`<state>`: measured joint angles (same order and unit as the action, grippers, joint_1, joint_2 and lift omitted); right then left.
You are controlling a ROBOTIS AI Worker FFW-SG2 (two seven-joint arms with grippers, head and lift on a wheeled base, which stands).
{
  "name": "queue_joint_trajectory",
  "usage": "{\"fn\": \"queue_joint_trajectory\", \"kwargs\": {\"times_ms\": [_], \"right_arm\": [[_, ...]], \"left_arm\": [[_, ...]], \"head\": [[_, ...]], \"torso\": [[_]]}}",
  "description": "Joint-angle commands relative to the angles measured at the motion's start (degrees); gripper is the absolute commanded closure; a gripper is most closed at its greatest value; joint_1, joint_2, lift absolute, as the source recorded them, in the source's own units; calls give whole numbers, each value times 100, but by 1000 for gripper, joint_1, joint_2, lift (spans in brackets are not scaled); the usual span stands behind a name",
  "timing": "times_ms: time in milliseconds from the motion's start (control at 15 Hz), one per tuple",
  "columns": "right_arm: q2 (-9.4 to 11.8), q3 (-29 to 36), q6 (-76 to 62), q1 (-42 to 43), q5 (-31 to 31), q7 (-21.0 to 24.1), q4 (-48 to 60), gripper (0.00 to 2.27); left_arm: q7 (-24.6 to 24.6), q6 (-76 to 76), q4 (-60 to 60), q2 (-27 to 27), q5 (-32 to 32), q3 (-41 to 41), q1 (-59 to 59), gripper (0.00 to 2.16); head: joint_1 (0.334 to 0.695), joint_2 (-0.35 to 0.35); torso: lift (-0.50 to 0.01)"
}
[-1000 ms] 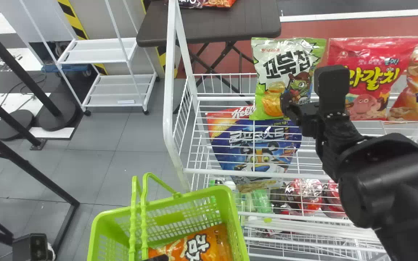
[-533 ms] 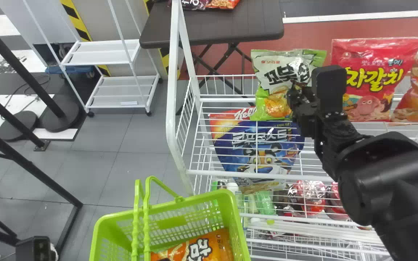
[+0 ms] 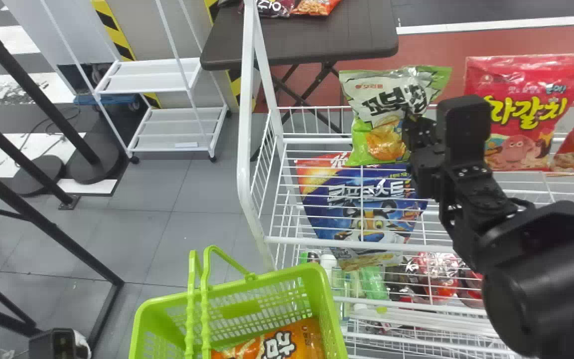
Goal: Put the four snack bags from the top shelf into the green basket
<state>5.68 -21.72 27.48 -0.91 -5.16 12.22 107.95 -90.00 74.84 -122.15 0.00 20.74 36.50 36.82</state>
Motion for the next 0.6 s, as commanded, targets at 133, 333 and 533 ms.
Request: {"fn": "queue_joint_trajectory", "kwargs": {"times_ms": [133, 333, 533], "right_arm": [[12, -25, 1326, -1078, -275, -53, 1826, 2246], [64, -253, 2346, -1553, -741, -167, 2520, 2246], [126, -482, 3014, -1729, -1304, -264, 2775, 2246]], "left_arm": [[-57, 0, 16, -15, 9, 59, -35, 2148], [-57, 0, 16, -15, 9, 50, -61, 2148], [-57, 0, 16, -15, 9, 50, -61, 2148]], "head": [[695, 242], [695, 304], [695, 350]], "torso": [[-1], [-1], [-1]]}}
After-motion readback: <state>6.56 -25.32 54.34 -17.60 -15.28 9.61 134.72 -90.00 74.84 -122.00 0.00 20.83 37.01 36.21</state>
